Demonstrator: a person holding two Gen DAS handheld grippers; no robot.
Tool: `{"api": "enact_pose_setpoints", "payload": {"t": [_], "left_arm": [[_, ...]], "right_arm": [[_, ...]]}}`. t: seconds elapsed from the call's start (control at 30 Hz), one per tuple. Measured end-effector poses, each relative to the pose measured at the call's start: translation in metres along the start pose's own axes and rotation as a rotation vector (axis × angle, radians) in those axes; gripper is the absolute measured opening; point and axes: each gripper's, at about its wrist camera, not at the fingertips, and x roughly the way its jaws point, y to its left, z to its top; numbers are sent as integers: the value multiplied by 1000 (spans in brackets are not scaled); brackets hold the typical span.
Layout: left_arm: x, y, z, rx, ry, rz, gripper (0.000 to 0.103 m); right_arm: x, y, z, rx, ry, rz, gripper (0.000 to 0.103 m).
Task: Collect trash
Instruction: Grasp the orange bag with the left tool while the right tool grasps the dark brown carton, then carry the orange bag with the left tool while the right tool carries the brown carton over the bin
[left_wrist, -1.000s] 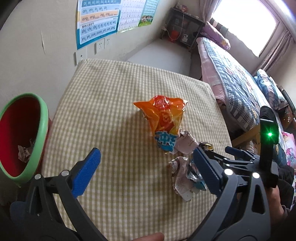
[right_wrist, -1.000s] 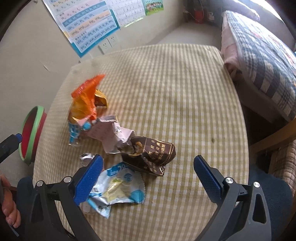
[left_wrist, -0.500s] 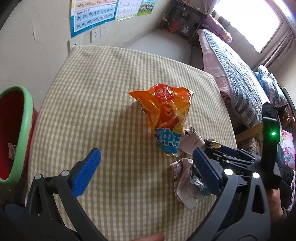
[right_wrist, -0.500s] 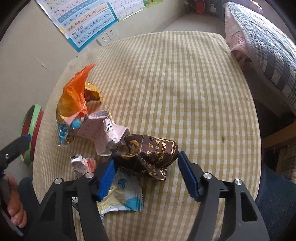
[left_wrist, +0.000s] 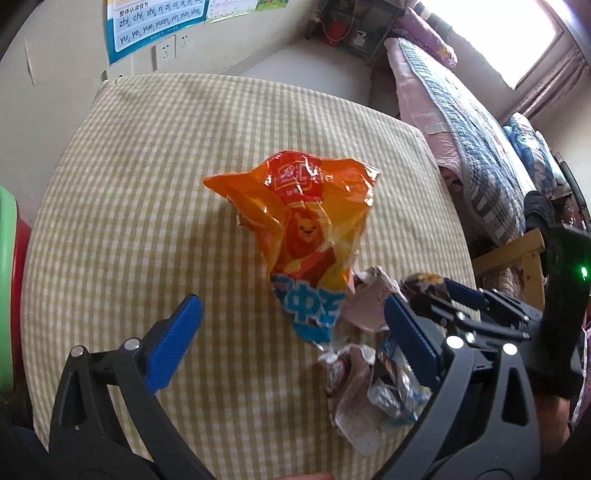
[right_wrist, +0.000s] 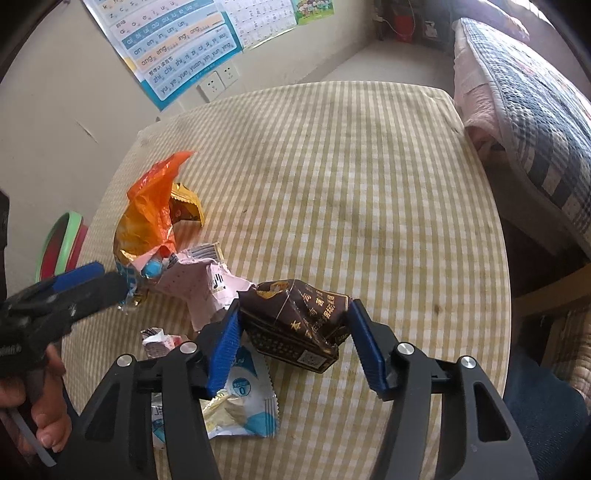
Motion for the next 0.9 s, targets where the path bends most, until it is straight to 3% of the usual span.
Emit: {"api": "enact_pose_setpoints", "payload": {"t": [0.13,0.2,0.27,0.43,0.9], "left_arm": [[9,4,4,-30,18,-26,67],[13,7,5,-40,29,-49,61],[17,10,4,-54,50,-104,44],[11,12,1,-49,48,-99,37],[-45,11,-10,-6,-41,-58,35]], "right_arm": [[0,0,0,-5,-7,-4,57],[1,0,0,1,-9,0,57],[1,0,0,9,-11,4,57],[-2,-3,0,16,-10,11,56],[-35,11,2,-1,-87,-1,56]]}}
